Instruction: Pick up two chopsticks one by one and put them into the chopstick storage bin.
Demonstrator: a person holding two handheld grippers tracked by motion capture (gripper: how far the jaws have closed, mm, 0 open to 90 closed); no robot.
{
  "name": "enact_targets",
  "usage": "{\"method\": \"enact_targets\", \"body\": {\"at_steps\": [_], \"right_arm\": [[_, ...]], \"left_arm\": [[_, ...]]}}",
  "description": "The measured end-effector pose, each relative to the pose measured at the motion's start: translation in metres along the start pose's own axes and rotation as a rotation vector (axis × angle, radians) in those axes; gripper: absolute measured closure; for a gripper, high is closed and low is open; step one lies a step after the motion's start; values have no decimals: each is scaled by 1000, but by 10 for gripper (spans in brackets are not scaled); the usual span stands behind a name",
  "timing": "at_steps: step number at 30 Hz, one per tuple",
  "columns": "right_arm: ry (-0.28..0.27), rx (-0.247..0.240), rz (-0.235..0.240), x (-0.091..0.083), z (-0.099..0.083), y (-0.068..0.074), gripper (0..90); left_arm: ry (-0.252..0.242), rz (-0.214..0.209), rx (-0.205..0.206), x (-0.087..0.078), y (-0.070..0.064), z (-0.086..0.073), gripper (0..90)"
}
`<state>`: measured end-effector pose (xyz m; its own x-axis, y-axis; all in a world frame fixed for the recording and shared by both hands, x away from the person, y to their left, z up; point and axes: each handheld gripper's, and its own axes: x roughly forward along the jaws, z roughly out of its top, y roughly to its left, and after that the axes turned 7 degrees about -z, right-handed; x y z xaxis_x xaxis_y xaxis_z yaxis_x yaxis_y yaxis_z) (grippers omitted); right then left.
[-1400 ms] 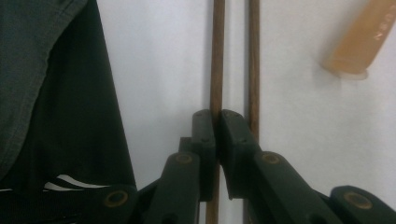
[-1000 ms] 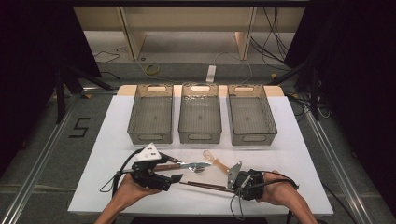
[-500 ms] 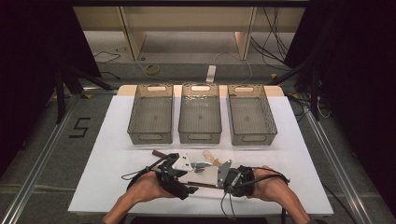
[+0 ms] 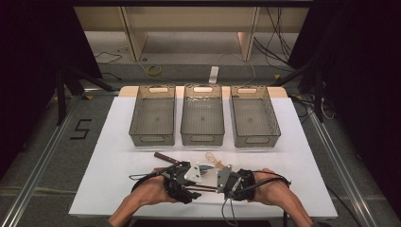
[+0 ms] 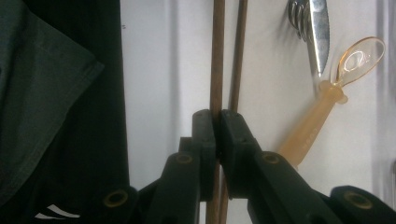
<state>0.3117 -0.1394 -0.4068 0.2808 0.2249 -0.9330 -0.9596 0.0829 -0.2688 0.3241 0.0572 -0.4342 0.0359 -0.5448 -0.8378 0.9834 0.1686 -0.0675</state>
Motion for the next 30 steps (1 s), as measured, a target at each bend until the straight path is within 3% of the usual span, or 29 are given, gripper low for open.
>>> {"method": "enact_targets", "body": {"at_steps": [12, 16, 21, 25, 26, 28, 30], "right_arm": [[-12, -25, 4, 3, 2, 3, 850], [-2, -32, 8, 2, 3, 3, 850], [-4, -47, 4, 3, 2, 5, 842], [-33, -26, -13, 2, -2, 2, 816], [-59, -1, -23, -1, -5, -2, 734], [-77, 20, -33, -3, -7, -5, 698], [-107, 75, -47, -9, -11, -8, 566]], "left_arm": [[25, -41, 28, 5, -4, 1, 753], [29, -70, 28, 5, -3, 1, 793], [42, -104, 61, 7, -7, 1, 832], [28, -95, 67, 4, -8, 0, 847], [27, -88, 64, 2, -7, 0, 849], [30, -70, 48, -1, -5, -1, 849], [29, -45, 25, -2, -1, -3, 849]]}}
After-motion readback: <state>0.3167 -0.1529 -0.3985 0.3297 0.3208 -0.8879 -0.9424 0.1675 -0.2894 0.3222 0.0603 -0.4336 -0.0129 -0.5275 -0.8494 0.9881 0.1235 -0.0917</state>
